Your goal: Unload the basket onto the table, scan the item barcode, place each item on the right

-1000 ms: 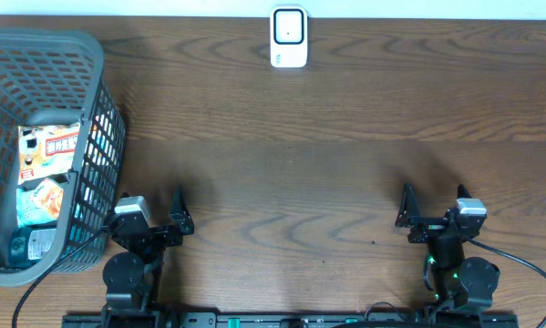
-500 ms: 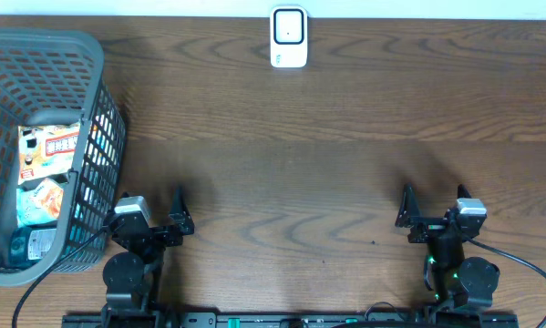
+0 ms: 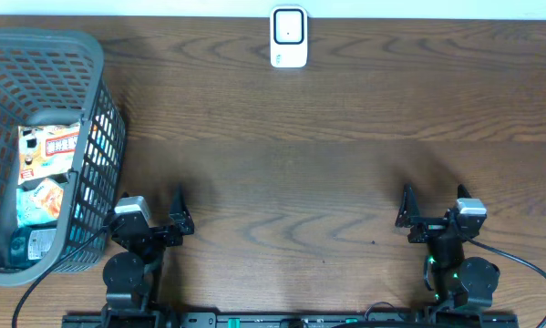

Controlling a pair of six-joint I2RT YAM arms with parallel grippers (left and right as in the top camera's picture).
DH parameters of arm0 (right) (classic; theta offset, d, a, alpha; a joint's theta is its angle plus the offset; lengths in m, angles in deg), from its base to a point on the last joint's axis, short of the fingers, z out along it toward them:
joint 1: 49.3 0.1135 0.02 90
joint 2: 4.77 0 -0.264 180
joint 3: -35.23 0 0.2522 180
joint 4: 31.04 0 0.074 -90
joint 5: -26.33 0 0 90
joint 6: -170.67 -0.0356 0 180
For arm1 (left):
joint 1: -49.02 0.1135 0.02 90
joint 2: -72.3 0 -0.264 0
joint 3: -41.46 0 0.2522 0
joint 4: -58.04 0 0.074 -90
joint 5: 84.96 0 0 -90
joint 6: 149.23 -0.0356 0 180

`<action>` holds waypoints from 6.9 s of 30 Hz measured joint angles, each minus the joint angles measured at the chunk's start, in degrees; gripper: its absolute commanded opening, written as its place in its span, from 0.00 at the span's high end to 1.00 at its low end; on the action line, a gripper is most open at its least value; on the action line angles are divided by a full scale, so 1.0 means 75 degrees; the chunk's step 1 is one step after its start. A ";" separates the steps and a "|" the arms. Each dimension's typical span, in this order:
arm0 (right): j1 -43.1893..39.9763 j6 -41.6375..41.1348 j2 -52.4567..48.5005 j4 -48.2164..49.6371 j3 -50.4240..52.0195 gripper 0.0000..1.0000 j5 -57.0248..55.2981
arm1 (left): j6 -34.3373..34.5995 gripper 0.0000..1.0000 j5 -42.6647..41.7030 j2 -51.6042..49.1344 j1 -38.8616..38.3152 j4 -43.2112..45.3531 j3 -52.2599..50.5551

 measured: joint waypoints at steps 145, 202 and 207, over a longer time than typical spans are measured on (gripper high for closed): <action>0.0000 0.0000 0.0000 0.0000 0.0003 0.01 -0.0026 | 0.0050 0.02 -0.0318 -0.7396 0.0009 -0.4986 1.0369; 0.0000 0.0000 0.0000 0.0000 0.0003 0.01 -0.0026 | 0.2809 0.46 0.1026 -1.4641 0.5071 -0.5767 0.9713; 0.0000 0.0000 0.0000 0.0000 0.0003 0.01 -0.0026 | 0.2827 0.48 0.1026 -1.4612 0.5071 -0.5764 0.9716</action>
